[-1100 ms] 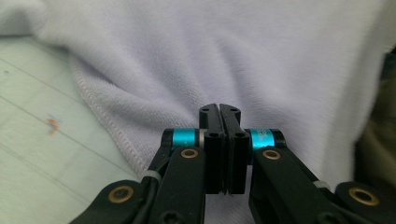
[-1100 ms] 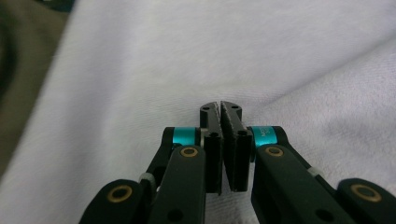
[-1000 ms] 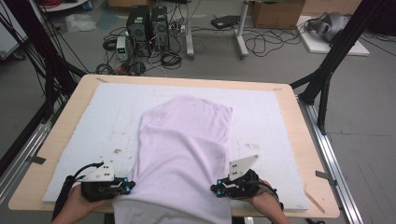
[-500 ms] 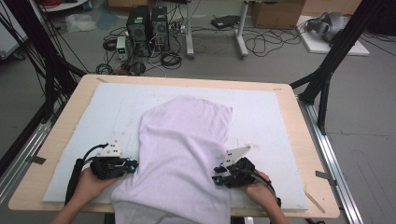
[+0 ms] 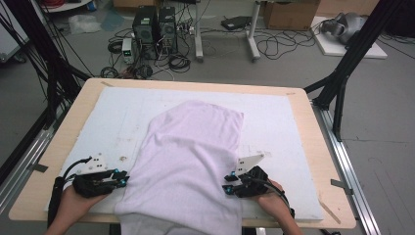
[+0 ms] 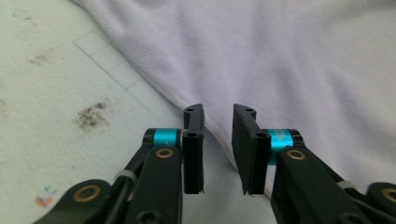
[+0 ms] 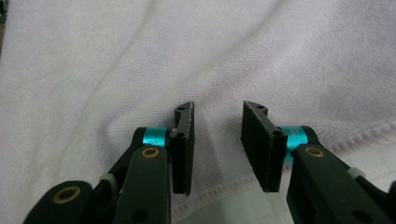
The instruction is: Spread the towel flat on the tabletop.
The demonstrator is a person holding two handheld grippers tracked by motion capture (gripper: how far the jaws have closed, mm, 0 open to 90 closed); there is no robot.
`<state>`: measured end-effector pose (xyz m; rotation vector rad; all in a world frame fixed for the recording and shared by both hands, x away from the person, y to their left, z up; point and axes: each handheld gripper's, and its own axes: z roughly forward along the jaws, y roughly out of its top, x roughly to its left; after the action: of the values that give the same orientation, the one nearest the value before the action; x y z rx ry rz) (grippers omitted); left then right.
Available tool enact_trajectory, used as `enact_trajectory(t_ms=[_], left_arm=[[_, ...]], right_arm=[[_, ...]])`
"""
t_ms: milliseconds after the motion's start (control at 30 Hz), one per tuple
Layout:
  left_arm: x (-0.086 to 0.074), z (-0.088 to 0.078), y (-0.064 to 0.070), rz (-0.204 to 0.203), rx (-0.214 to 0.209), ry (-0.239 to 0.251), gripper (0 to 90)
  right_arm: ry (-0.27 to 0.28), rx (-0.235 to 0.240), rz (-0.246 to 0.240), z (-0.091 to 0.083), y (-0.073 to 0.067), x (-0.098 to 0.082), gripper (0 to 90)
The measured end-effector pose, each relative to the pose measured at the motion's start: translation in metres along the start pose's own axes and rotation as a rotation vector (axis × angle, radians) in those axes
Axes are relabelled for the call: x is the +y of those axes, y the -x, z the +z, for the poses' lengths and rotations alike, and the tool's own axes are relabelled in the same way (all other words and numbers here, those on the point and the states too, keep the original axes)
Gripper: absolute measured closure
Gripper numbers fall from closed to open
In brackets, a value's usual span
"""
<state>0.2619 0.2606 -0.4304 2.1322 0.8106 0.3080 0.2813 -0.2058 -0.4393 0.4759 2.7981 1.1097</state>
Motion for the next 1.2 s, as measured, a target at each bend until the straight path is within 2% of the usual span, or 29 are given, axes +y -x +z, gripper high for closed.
enact_trajectory(t_ms=[100, 133, 167, 200, 233, 300, 367, 433, 500, 567, 600, 667, 733, 767, 800, 833, 867, 933, 1000, 1067, 1133, 1200], left_arm=[[0.007, 0.016, -0.005, -0.014, -0.005, -0.018, 64.4], [0.008, 0.022, -0.005, -0.009, -0.006, -0.028, 65.2], [0.008, 0.026, -0.006, 0.013, -0.013, -0.048, 73.8], [0.008, 0.027, -0.006, 0.023, -0.014, -0.038, 78.9], [0.008, 0.027, -0.006, 0.015, -0.015, -0.038, 82.4], [0.009, 0.024, -0.007, 0.024, -0.012, -0.036, 81.4], [0.011, 0.021, -0.006, 0.017, -0.019, -0.014, 69.0], [0.014, 0.024, -0.007, 0.019, -0.059, -0.010, 60.6], [0.019, 0.032, -0.007, 0.029, -0.040, -0.040, 53.6], [0.021, 0.041, -0.008, 0.038, -0.039, -0.056, 56.4], [0.022, 0.043, -0.007, 0.053, -0.019, -0.050, 62.7], [0.022, 0.045, -0.008, 0.044, -0.017, -0.036, 79.0], [0.023, 0.045, -0.009, 0.049, -0.022, -0.045, 85.7], [0.024, 0.045, -0.008, 0.058, -0.013, -0.048, 86.4], [0.025, 0.046, -0.007, 0.061, 0.001, -0.042, 86.7], [0.026, 0.046, -0.008, 0.068, 0.013, -0.037, 86.8], [0.027, 0.047, -0.008, 0.060, 0.025, -0.023, 86.9], [0.030, 0.048, -0.012, 0.048, 0.047, -0.002, 86.9], [0.033, 0.050, -0.015, 0.029, 0.085, 0.022, 86.9], [0.034, 0.055, -0.016, 0.024, 0.102, 0.018, 86.8], [0.034, 0.056, -0.019, 0.011, 0.093, 0.016, 86.0], [0.034, 0.052, -0.018, 0.016, 0.093, 0.018, 81.3]], right_arm=[[0.000, -0.004, 0.000, 0.000, 0.000, 0.000, 64.4], [0.000, -0.004, -0.001, 0.000, 0.000, 0.000, 64.4], [0.000, -0.005, -0.001, 0.000, 0.000, 0.000, 64.4], [0.000, -0.003, 0.000, 0.000, 0.000, 0.000, 64.4], [0.000, 0.001, 0.001, 0.000, 0.000, 0.000, 64.5], [0.001, 0.002, -0.002, -0.001, 0.001, 0.001, 65.2], [0.022, -0.012, 0.005, -0.007, 0.003, 0.003, 64.9], [0.044, -0.056, 0.008, -0.014, 0.009, 0.007, 64.4], [0.049, -0.087, 0.014, -0.018, 0.018, 0.013, 62.2], [0.036, -0.131, 0.013, -0.018, 0.027, 0.019, 60.8], [0.036, -0.134, 0.019, -0.016, 0.032, 0.021, 59.0], [0.001, -0.145, 0.027, -0.008, 0.040, 0.024, 58.0], [-0.045, -0.140, 0.033, 0.003, 0.046, 0.022, 63.8], [-0.078, -0.135, 0.027, 0.008, 0.049, 0.021, 69.4], [-0.058, -0.098, 0.040, 0.008, 0.052, 0.020, 83.4], [-0.066, -0.101, 0.036, 0.007, 0.054, 0.020, 87.0], [-0.076, -0.130, 0.018, 0.007, 0.055, 0.020, 87.6], [-0.090, -0.188, 0.026, 0.005, 0.059, 0.021, 88.0], [-0.075, -0.227, 0.053, 0.002, 0.066, 0.019, 88.2], [-0.057, -0.232, 0.085, 0.001, 0.072, 0.016, 88.2], [-0.049, -0.229, 0.105, 0.002, 0.076, 0.013, 88.2], [-0.030, -0.220, 0.118, 0.000, 0.077, 0.011, 87.5]])
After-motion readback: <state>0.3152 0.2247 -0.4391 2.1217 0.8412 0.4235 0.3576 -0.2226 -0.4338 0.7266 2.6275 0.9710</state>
